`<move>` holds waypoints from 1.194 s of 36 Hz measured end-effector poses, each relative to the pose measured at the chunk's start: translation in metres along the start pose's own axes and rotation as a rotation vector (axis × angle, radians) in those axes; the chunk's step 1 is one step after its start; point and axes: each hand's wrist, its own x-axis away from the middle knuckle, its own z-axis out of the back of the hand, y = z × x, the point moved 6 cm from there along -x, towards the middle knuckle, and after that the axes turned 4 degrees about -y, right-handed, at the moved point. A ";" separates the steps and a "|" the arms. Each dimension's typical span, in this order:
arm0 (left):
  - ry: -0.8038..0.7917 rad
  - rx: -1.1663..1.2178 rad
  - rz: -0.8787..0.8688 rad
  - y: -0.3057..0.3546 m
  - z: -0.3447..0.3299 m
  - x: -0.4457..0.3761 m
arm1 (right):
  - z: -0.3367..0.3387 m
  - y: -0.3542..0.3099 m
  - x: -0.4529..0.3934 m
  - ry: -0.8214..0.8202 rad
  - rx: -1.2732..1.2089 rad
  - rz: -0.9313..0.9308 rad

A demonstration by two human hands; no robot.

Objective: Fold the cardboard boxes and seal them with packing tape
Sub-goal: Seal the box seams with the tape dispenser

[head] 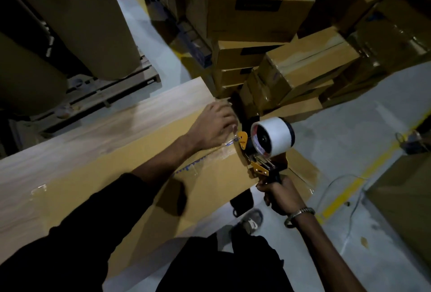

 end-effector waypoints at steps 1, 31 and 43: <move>-0.023 -0.008 -0.022 0.011 -0.006 0.001 | 0.001 0.000 0.000 -0.002 0.009 0.003; 0.074 0.174 0.244 0.084 -0.050 0.035 | 0.030 0.045 0.026 -0.034 0.028 0.045; 0.110 0.098 0.206 0.097 -0.042 0.032 | 0.057 0.064 0.054 -0.146 0.009 0.026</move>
